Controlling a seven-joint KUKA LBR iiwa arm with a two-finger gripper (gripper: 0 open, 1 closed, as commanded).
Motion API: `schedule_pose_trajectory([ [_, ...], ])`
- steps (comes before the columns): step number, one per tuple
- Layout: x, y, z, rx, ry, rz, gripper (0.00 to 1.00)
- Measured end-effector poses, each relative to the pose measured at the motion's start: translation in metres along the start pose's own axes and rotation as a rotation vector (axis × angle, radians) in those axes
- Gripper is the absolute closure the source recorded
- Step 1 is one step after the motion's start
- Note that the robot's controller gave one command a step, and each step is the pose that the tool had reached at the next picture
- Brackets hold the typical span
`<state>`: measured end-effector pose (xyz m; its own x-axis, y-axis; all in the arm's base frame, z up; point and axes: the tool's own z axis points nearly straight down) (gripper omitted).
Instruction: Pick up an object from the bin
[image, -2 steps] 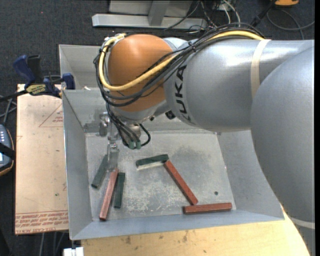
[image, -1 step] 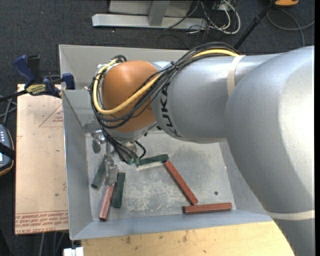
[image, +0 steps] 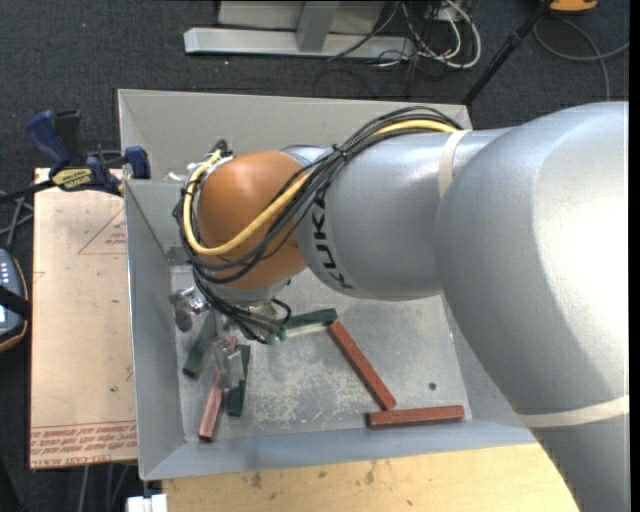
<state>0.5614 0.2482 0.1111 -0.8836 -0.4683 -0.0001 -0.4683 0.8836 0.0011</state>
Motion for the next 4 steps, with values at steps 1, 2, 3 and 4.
schedule_pose_trajectory([
  [1,0.020,0.000,0.036,0.001,-0.003,-0.289,1.00],
  [2,0.020,0.000,0.036,0.001,-0.003,-0.289,1.00],
  [3,0.039,-0.005,-0.006,-0.003,0.004,-0.301,1.00],
  [4,0.038,-0.014,-0.026,0.002,-0.010,-0.312,1.00],
])
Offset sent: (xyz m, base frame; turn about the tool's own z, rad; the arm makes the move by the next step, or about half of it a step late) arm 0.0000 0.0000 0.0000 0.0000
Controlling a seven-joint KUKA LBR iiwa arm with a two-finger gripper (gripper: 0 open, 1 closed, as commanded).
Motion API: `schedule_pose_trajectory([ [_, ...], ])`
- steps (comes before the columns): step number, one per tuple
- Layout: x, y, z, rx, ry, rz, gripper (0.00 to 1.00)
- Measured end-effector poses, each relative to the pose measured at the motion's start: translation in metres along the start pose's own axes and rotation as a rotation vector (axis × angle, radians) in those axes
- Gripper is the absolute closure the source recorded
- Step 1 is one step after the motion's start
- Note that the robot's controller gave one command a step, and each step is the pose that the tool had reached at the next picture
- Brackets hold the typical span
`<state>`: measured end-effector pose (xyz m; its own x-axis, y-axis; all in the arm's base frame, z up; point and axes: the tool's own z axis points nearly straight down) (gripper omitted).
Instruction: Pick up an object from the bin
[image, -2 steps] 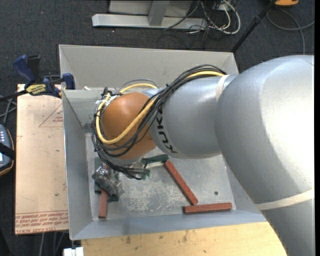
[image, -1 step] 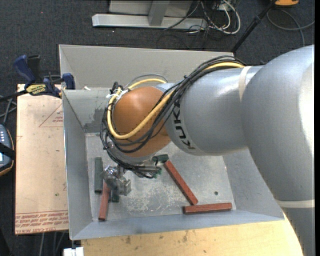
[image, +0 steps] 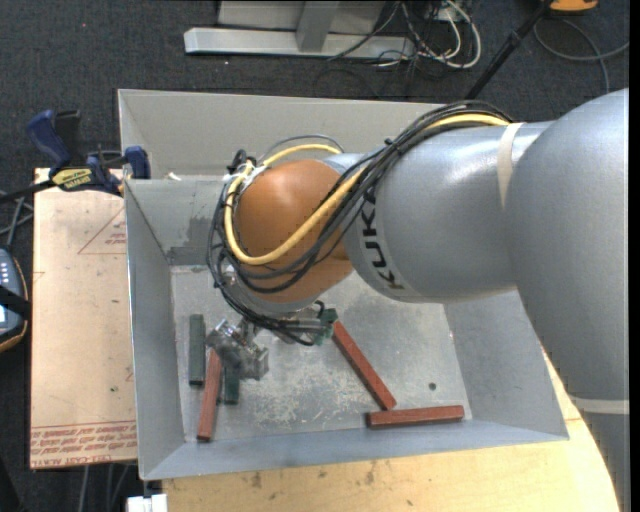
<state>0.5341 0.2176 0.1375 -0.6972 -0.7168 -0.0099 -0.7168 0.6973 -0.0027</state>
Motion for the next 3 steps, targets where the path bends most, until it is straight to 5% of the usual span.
schedule_pose_trajectory([
  [1,0.016,0.012,-0.036,-0.008,0.016,0.010,1.00],
  [2,-0.013,-0.007,-0.012,-0.003,0.007,-0.078,0.00],
  [3,-0.017,-0.010,-0.001,-0.005,0.008,-0.089,0.00],
])
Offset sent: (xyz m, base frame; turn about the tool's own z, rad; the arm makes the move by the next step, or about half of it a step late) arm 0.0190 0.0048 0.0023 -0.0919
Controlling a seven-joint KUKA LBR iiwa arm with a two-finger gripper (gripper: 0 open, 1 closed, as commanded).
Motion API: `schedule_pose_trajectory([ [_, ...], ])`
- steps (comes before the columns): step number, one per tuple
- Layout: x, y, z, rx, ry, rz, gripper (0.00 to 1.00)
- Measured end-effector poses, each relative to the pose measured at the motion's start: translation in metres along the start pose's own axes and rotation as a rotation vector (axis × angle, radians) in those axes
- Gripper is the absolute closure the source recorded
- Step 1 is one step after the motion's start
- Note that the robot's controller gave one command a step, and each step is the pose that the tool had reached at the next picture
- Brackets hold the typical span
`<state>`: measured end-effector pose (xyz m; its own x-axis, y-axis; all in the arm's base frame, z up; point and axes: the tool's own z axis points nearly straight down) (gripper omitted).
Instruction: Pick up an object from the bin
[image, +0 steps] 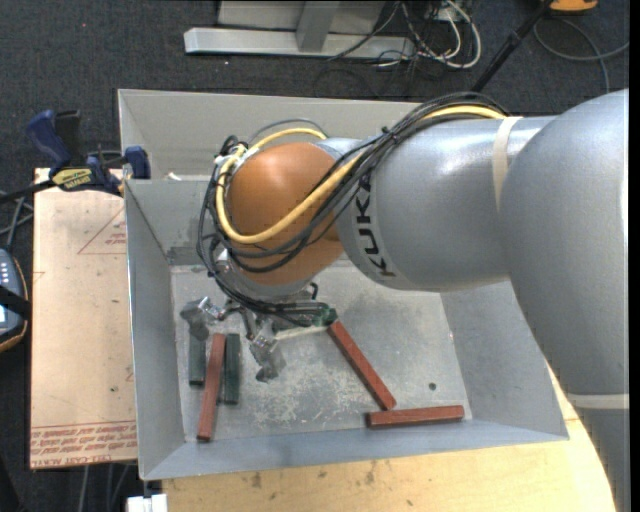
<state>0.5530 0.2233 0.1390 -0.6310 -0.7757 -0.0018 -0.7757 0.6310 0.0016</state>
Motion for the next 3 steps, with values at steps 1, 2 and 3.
schedule_pose_trajectory([
  [1,-0.017,-0.010,0.067,0.002,-0.002,-0.221,1.00],
  [2,-0.017,-0.010,0.067,0.001,-0.002,-0.221,1.00],
  [3,-0.019,-0.011,0.022,-0.003,0.004,-0.222,1.00],
])
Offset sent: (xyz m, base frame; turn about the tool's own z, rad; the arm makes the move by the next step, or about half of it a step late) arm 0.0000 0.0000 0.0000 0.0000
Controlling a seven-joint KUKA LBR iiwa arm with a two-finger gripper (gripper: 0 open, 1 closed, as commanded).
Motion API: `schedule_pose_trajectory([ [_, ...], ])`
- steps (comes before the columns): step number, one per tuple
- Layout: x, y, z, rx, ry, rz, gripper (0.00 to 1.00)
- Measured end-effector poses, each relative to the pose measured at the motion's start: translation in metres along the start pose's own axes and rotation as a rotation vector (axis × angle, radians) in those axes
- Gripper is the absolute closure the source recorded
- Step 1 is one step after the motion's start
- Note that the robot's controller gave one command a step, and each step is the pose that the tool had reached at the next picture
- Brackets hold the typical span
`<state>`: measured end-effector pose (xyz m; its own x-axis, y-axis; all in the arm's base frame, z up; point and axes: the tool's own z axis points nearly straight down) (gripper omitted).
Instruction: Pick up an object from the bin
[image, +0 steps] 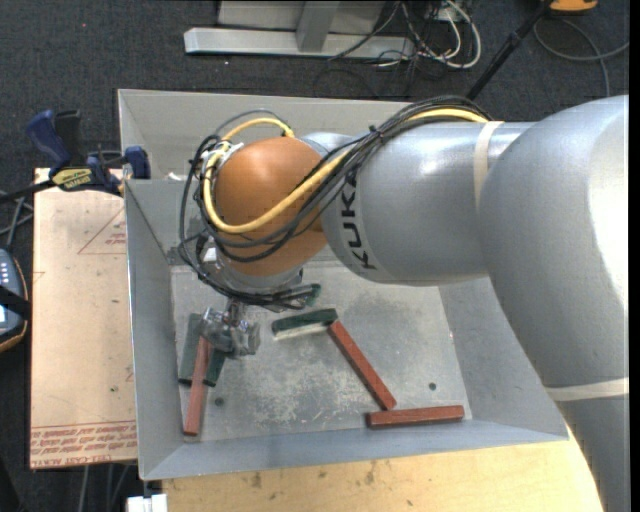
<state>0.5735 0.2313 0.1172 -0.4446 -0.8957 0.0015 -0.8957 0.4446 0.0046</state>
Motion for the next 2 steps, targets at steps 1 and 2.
schedule_pose_trajectory([
  [1,0.010,0.002,-0.069,0.002,-0.002,0.000,1.00],
  [2,0.032,0.020,-0.172,0.005,-0.005,-0.120,1.00],
])
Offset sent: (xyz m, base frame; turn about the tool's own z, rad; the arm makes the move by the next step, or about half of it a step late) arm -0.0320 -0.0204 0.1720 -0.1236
